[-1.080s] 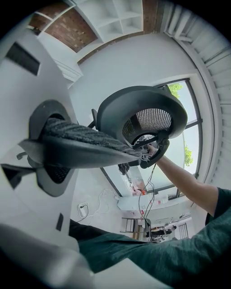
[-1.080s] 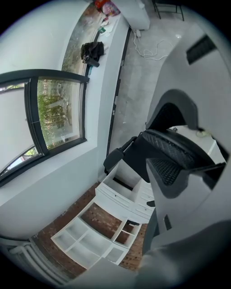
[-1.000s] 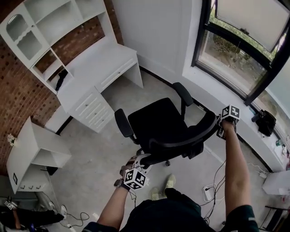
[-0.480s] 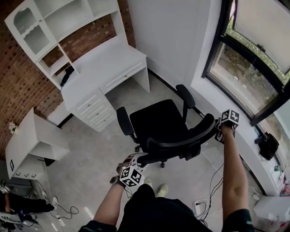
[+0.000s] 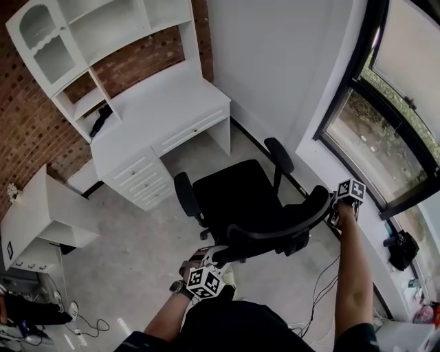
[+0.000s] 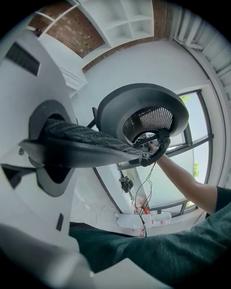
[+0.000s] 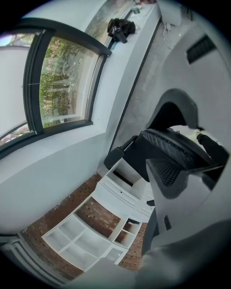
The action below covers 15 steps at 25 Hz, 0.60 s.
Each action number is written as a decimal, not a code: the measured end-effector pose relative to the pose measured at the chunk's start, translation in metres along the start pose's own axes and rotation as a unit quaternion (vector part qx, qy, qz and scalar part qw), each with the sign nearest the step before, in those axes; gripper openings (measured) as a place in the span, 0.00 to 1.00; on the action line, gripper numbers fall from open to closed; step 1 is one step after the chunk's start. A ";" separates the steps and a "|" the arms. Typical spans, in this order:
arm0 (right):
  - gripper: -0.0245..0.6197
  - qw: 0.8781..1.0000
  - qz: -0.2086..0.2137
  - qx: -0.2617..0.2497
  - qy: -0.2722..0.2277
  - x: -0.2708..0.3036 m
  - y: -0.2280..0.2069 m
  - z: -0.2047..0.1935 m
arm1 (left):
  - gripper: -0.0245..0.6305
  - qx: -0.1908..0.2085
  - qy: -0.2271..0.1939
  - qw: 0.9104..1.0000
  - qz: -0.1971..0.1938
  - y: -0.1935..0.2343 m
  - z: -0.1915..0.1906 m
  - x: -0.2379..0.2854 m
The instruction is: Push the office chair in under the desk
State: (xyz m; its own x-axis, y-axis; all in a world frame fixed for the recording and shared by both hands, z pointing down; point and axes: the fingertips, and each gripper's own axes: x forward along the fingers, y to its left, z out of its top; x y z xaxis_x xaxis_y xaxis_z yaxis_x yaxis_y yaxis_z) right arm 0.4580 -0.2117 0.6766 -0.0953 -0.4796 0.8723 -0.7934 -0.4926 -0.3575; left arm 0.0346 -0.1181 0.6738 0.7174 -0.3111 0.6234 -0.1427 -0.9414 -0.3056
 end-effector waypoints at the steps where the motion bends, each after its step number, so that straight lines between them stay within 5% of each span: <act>1: 0.33 1.000 0.002 -0.001 -0.001 0.005 0.006 0.009 | 0.21 -0.001 0.001 1.000 0.001 0.009 -0.001 0.004; 15: 0.35 0.999 0.033 -0.029 -0.006 0.077 0.081 0.113 | 0.21 -0.024 0.017 0.999 0.028 0.113 -0.016 0.043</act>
State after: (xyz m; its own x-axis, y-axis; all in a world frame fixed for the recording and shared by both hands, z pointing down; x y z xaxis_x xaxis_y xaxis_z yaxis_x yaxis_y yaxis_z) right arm 0.4543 -0.3704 0.6777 -0.1421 -0.5190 0.8429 -0.8192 -0.4164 -0.3944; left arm 0.0390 -0.2402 0.6776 0.6835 -0.3668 0.6311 -0.2144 -0.9273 -0.3068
